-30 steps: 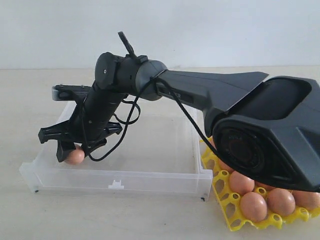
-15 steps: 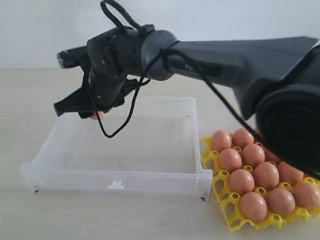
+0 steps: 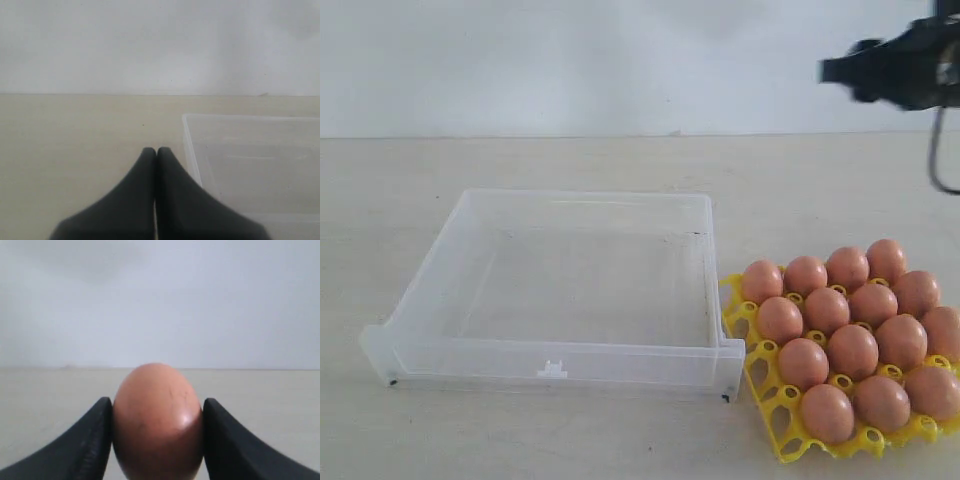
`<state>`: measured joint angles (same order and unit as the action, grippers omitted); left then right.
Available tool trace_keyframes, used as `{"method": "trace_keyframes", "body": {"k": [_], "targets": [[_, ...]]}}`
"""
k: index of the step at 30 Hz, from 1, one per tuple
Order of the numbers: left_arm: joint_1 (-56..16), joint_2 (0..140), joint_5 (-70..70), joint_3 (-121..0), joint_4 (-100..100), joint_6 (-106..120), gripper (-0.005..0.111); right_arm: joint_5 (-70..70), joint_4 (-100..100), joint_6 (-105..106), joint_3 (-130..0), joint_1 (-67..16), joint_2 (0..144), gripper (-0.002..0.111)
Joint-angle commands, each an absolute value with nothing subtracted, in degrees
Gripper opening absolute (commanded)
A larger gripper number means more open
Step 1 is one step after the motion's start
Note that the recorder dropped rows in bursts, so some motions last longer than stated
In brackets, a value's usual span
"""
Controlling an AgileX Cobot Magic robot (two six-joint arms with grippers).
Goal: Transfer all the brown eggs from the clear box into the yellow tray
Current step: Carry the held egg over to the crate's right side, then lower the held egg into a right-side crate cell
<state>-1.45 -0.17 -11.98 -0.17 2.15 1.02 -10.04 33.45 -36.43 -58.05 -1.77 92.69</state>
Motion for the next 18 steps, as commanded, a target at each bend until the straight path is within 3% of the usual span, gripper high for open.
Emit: {"method": "trace_keyframes", "body": {"k": [1, 3, 4, 6, 12, 18], "targets": [[-1.89, 0.00, -11.88, 0.00, 2.13, 1.16, -0.004, -18.96, 22.30, -37.25, -57.65, 20.81, 92.51, 0.000], [-1.89, 0.00, -11.88, 0.00, 2.13, 1.16, -0.004, -33.90, 18.71, -46.09, -57.65, 28.65, 95.71, 0.000], [-1.89, 0.00, -11.88, 0.00, 2.13, 1.16, -0.004, -50.31, 22.96, -52.74, -57.82, 32.53, 98.50, 0.000], [-1.89, 0.00, -11.88, 0.00, 2.13, 1.16, -0.004, -68.64, 31.51, -57.84, -60.50, 35.90, 103.68, 0.000], [-1.89, 0.00, -12.01, 0.00, 2.13, 1.16, -0.004, -69.96, 56.07, -80.29, -69.24, 38.34, 111.58, 0.000], [-1.89, 0.00, -12.01, 0.00, 2.13, 1.16, -0.004, -69.96, 69.62, -76.89, -62.78, 40.35, 104.75, 0.000]]}}
